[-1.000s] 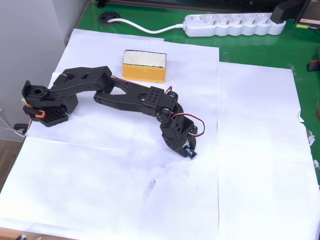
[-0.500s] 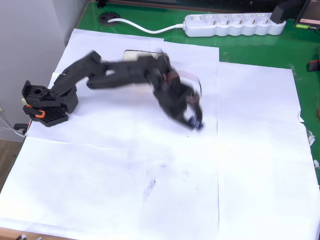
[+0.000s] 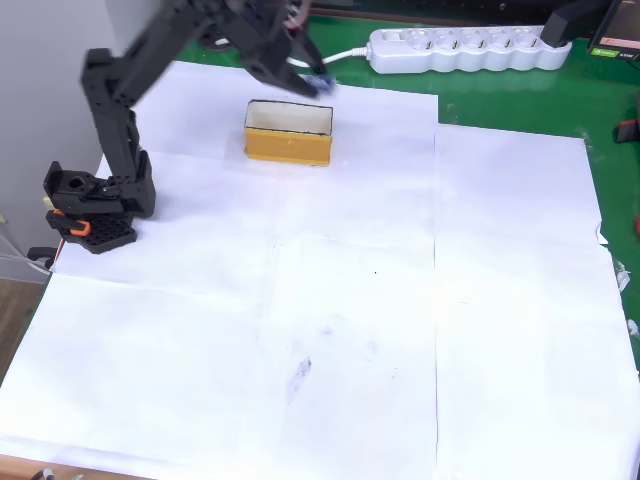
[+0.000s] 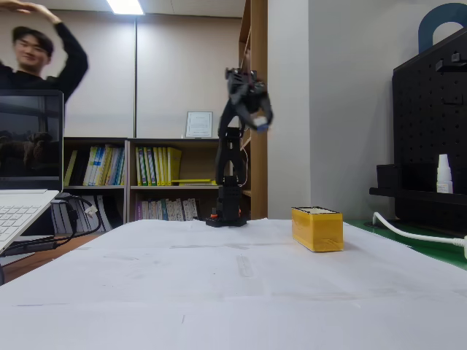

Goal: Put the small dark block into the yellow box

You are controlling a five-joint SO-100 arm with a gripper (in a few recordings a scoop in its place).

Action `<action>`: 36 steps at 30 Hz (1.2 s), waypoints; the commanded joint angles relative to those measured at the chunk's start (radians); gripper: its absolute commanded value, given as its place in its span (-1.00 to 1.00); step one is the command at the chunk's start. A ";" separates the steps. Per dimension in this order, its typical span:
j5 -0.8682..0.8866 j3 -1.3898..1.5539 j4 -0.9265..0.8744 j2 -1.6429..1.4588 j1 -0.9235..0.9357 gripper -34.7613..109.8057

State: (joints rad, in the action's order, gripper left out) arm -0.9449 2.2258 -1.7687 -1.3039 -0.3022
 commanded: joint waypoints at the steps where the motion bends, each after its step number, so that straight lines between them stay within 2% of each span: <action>1: 0.008 -0.137 0.025 0.103 -0.112 -0.52; 5: 0.012 -0.305 0.130 0.089 -0.186 -0.52; 9: -0.002 -0.506 0.387 0.032 -0.209 -0.52; 13: -0.003 -0.538 0.486 -0.069 -0.239 -0.52; 27: -0.034 -0.537 0.506 -0.193 -0.336 -0.50; 34: -0.092 -0.563 0.505 -0.193 -0.310 -0.11; 36: -0.097 -0.566 0.505 -0.187 -0.304 -0.10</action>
State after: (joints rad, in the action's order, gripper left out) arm -1.0247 1.6460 -1.2579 -1.5002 -0.6075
